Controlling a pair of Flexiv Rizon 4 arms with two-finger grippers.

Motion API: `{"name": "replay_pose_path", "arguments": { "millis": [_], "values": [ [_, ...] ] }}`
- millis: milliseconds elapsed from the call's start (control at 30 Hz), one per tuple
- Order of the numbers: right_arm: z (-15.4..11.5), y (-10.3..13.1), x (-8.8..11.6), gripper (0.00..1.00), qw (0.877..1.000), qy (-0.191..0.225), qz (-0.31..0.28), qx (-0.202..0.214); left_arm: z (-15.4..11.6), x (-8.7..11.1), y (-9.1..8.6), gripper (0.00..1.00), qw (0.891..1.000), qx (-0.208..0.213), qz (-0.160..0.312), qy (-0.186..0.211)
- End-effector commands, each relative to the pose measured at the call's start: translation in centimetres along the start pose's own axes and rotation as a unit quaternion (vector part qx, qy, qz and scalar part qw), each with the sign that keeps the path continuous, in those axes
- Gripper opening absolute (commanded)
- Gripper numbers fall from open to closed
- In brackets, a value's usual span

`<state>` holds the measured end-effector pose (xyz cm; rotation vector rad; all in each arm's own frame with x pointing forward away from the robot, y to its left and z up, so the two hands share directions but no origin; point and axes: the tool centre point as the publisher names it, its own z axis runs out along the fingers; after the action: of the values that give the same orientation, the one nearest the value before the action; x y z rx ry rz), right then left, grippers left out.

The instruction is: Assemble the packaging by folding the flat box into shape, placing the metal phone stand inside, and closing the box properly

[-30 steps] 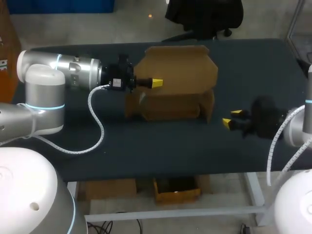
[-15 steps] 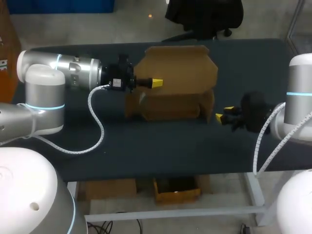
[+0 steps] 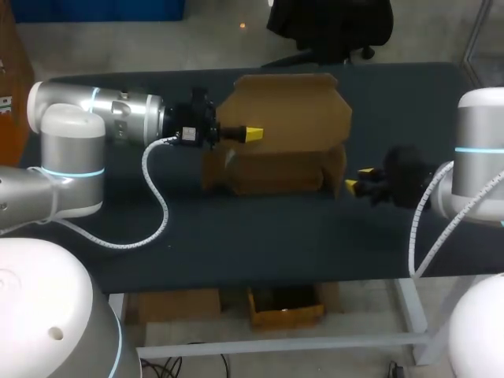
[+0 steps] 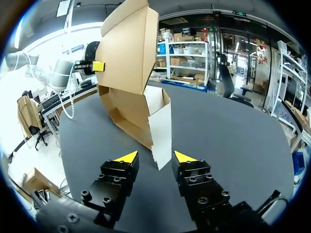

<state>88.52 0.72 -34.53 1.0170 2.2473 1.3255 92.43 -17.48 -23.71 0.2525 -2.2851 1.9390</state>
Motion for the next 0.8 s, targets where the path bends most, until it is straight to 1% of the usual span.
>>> {"name": "replay_pose_path", "arguments": {
  "millis": [33, 167, 333, 400, 667, 800],
  "values": [
    [0.9, 0.2, -0.2, 0.42, 1.000, 0.005, -0.003, 0.008, 0.1, -0.1, 0.3, 0.00, 1.000, 0.001, 0.000, 0.001],
    [0.9, 0.1, -0.4, 0.42, 1.000, 0.007, -0.002, 0.007, 0.1, -0.1, 0.3, 0.00, 1.000, 0.001, 0.000, 0.001],
    [1.8, 0.2, -0.4, 0.43, 1.000, 0.003, -0.002, 0.010, 0.1, -0.1, 0.3, 0.00, 1.000, 0.001, 0.000, 0.001],
    [2.2, 0.3, -0.6, 0.43, 1.000, 0.002, -0.002, 0.004, 0.1, -0.1, 0.3, 0.00, 1.000, 0.001, 0.000, 0.001],
    [4.4, 0.9, -1.2, 0.42, 1.000, 0.006, -0.003, -0.006, 0.1, -0.1, 0.3, 0.00, 1.000, 0.001, 0.000, 0.001],
    [5.7, 1.1, -1.1, 0.42, 1.000, 0.010, -0.004, -0.005, 0.1, -0.1, 0.3, 0.00, 1.000, 0.001, 0.000, 0.001]
  ]
}}
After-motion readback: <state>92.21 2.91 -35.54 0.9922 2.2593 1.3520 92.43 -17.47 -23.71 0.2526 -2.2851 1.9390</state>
